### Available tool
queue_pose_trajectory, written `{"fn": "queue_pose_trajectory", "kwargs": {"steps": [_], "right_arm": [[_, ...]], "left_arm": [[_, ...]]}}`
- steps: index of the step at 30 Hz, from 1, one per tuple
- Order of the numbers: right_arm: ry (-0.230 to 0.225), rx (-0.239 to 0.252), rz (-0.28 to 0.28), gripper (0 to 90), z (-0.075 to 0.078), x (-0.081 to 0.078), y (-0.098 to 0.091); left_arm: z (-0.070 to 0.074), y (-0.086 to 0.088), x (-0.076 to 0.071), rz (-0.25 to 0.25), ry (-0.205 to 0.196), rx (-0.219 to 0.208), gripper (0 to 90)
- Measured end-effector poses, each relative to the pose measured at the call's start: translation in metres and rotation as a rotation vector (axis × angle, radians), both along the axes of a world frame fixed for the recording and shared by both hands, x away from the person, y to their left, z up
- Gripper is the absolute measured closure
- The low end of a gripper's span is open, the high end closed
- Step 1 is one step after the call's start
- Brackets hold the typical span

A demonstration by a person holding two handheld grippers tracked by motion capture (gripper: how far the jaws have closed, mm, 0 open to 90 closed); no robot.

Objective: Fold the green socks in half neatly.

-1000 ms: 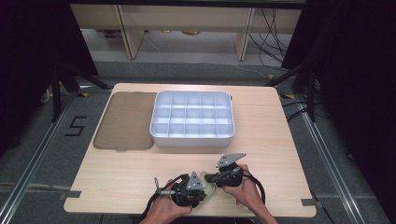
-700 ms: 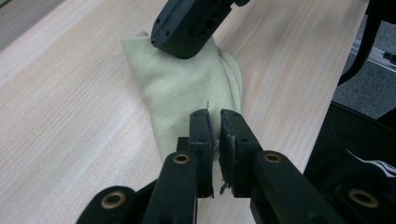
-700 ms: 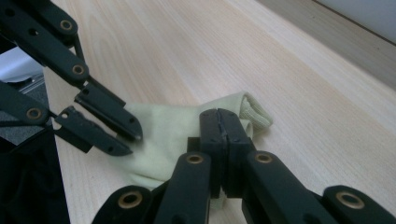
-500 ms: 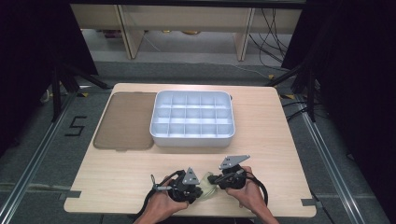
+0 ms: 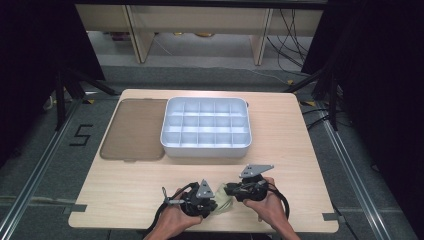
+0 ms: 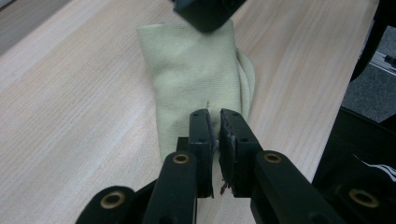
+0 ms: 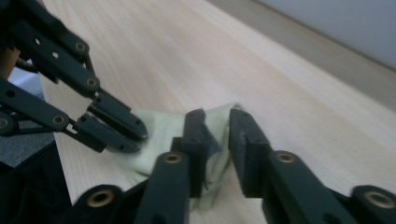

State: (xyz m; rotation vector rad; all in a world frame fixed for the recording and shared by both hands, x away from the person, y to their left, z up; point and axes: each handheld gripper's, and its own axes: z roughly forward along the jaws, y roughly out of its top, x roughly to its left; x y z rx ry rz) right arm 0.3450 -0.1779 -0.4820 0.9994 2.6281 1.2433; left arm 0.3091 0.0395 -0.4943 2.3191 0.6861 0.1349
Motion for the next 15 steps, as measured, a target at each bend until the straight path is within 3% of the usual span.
{"fn": "queue_pose_trajectory", "kwargs": {"steps": [7, 12, 15], "right_arm": [[0.013, 0.045, -0.067, 57.3, 0.007, 0.007, -0.010], [0.044, -0.008, -0.044, 50.8, 0.002, 0.010, -0.003], [0.059, -0.009, -0.045, 50.7, -0.001, 0.011, 0.001]], "left_arm": [[0.000, -0.002, 0.001, 0.005, -0.009, 0.000, 82.4], [0.000, -0.002, 0.002, -0.001, -0.018, 0.006, 82.3], [0.000, -0.001, 0.002, -0.010, -0.022, 0.019, 82.3]]}}
